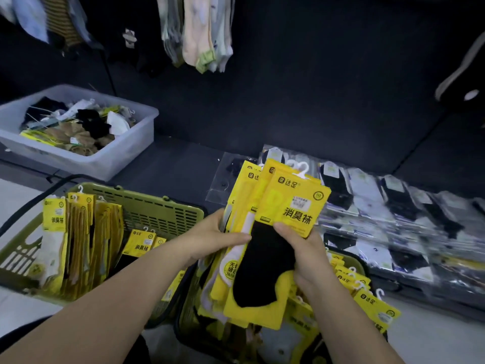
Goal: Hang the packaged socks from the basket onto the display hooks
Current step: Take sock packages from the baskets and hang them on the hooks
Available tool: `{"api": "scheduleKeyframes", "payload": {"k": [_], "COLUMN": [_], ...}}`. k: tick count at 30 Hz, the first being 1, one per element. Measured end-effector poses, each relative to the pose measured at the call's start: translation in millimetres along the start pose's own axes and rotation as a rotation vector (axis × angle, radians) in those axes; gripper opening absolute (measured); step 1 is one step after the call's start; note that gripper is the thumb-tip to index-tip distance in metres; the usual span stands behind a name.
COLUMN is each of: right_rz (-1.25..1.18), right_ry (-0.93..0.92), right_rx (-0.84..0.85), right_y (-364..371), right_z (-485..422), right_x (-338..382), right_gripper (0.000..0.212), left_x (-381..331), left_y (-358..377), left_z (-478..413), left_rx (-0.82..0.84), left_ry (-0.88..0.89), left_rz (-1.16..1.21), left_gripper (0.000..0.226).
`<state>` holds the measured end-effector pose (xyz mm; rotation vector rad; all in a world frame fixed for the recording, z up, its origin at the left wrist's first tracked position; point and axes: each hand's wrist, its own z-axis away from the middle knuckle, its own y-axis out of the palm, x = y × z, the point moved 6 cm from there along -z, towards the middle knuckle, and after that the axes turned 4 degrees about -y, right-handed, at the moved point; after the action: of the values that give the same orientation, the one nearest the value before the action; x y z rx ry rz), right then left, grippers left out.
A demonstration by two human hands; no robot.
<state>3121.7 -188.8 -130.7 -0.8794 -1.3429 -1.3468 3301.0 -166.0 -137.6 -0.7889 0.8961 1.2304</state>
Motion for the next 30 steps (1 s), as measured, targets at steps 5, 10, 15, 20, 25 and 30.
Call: {"api": "scheduleKeyframes", "payload": {"k": [5, 10, 15, 20, 25, 30], "right_rz": [0.12, 0.392, 0.49, 0.421, 0.312, 0.206], "right_ry": [-0.127, -0.251, -0.434, -0.437, -0.297, -0.166], "right_rx": [-0.043, -0.071, -0.032, 0.054, 0.217, 0.344], "right_y": [6.1, 3.9, 30.3, 62.8, 73.3, 81.4], "right_z": [-18.5, -39.8, -70.2, -92.3, -112.3, -119.7], "right_x": [33.5, 80.9, 140.6, 163.1, 177.0, 192.7], "right_gripper": [0.042, 0.061, 0.044, 0.02, 0.032, 0.036], "left_x": [-19.3, -41.5, -58.4, -72.7, -85.0, -96.9], "left_y": [9.3, 7.4, -2.9, -24.5, -41.9, -49.8], "left_z": [-15.5, -23.6, -26.6, -20.4, -18.7, -14.9], "left_rx": [-0.097, -0.191, -0.221, -0.226, -0.242, -0.23], "left_ry": [0.069, 0.165, 0.216, 0.283, 0.319, 0.333], "left_rz": [0.141, 0.211, 0.276, 0.39, 0.422, 0.436], "left_gripper": [0.047, 0.038, 0.026, 0.046, 0.072, 0.066]}}
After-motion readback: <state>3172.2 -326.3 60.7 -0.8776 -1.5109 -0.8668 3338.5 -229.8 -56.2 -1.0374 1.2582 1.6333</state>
